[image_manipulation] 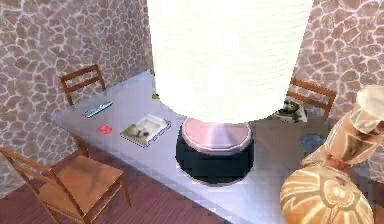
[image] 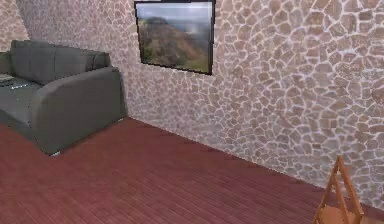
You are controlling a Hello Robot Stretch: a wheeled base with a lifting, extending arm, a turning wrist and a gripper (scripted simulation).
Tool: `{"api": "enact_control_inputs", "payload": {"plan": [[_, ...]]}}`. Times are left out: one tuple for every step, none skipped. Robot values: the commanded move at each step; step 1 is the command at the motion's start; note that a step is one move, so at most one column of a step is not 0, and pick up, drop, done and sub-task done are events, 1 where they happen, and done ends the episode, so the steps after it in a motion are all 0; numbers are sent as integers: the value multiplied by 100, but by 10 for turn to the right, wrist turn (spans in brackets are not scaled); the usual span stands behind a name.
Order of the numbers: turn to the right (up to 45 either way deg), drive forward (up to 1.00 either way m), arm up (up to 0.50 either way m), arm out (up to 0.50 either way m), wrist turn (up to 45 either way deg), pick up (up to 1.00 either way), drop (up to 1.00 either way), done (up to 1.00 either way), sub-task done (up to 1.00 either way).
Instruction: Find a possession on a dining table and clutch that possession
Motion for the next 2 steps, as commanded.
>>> {"api": "enact_control_inputs", "payload": {"plan": [[-210, 0, 0, 0, 0, 0, 0, 0, 0], [-30, 0, 0, 0, 0, 0, 0, 0, 0]]}}
